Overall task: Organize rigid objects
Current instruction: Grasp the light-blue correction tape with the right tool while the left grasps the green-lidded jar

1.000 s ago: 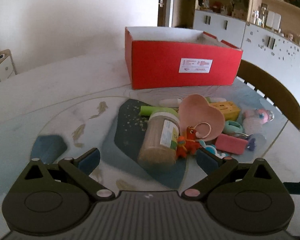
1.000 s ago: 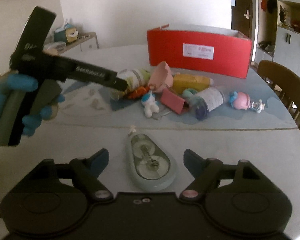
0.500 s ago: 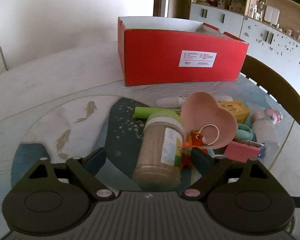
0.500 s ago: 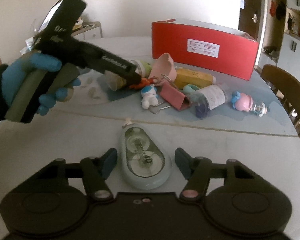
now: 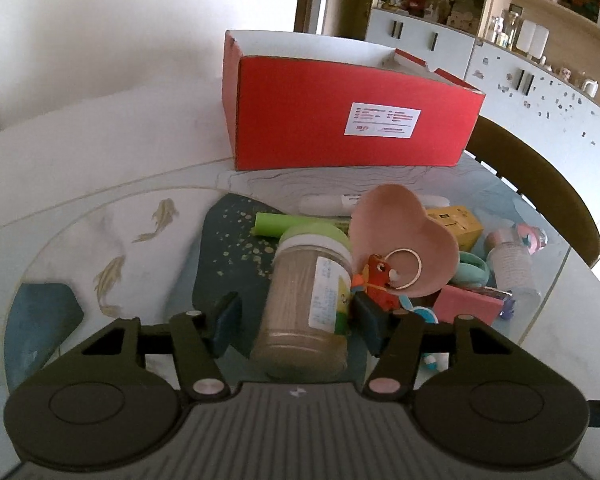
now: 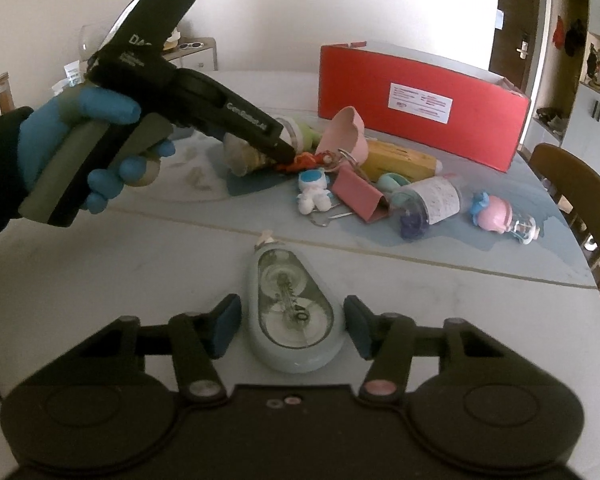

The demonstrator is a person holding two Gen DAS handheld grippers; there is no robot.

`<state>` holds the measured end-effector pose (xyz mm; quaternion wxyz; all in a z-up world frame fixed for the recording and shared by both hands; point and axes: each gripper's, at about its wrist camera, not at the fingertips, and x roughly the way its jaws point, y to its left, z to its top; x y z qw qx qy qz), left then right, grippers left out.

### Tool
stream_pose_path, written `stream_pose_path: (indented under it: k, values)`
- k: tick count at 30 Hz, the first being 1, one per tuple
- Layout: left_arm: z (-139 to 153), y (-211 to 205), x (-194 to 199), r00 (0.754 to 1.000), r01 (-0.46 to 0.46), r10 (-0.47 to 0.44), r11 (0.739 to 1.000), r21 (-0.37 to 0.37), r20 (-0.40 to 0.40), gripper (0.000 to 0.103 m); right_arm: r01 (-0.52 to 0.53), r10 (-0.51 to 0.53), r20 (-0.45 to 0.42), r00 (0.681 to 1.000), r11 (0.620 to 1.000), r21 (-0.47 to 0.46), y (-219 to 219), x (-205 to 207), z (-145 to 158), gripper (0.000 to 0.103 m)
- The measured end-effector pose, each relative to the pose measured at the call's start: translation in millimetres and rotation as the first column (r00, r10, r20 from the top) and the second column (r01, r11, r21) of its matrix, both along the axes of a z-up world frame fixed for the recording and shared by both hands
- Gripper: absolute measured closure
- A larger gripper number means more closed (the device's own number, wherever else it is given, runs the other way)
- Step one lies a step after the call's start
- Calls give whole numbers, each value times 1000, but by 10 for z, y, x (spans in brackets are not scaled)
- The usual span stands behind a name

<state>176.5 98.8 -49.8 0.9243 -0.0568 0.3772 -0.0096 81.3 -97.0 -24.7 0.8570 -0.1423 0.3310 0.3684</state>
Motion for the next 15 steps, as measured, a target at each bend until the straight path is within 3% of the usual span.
stream_pose_path:
  k: [2,5,15]
  values:
    - [-4,-7,-1,1000,5,-5,1000,0,6,60,0,0,6,1000,1000,-3,9,-14,6,51]
    - [8,3,1,1000,18,-18,999,-30,0,61,6,-6,4,1000,1000,1,14,-17,7,51]
    - [43,-57,-115,1000,-4,3,999,50,13,62,37,-38,20,999,999,38,-59,-26,114,52]
